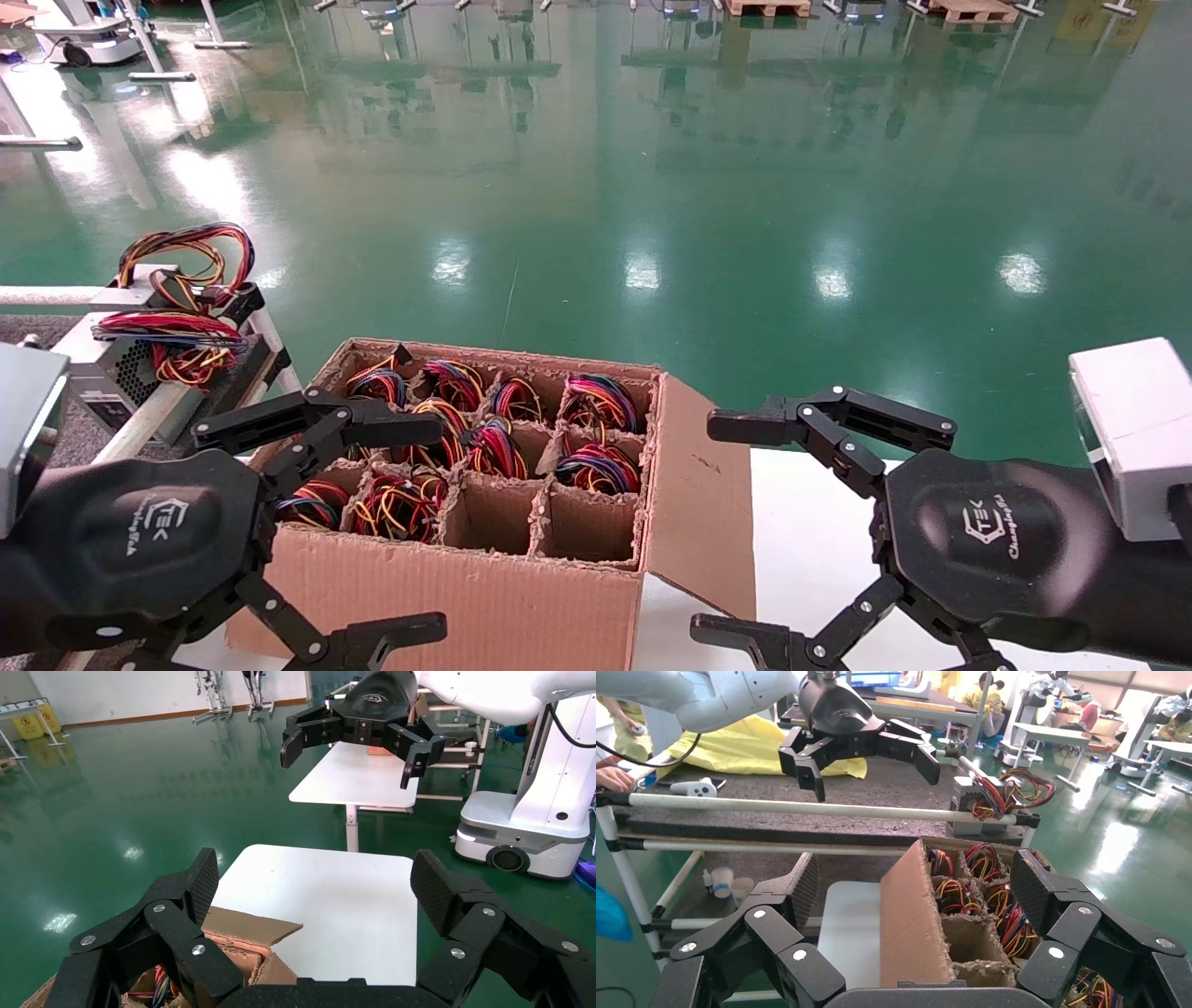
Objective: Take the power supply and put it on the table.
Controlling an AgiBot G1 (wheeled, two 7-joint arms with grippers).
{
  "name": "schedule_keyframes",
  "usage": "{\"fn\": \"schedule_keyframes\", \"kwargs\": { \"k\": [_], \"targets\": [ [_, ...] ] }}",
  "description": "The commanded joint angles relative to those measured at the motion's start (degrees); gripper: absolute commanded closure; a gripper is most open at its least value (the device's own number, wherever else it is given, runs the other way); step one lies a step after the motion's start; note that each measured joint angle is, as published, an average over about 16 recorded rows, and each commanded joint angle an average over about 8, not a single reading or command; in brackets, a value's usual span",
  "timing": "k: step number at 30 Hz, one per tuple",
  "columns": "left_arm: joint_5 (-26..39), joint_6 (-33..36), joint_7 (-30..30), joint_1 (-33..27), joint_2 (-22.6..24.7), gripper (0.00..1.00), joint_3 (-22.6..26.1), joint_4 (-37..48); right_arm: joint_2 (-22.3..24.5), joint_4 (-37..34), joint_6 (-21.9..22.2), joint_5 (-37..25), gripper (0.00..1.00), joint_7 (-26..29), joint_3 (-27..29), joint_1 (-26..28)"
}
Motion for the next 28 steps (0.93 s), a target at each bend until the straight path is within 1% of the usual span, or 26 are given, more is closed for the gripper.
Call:
{"fn": "schedule_keyframes", "kwargs": {
  "k": [1, 28],
  "targets": [
    [-0.01, -0.09, 0.05, -0.10, 0.05, 0.00, 0.02, 0.14, 0.00, 0.00, 0.00, 0.00, 0.00, 0.00, 0.00, 0.00],
    [-0.01, -0.45, 0.27, -0.43, 0.22, 0.00, 0.13, 0.59, 0.00, 0.00, 0.00, 0.00, 0.00, 0.00, 0.00, 0.00]
  ]
}}
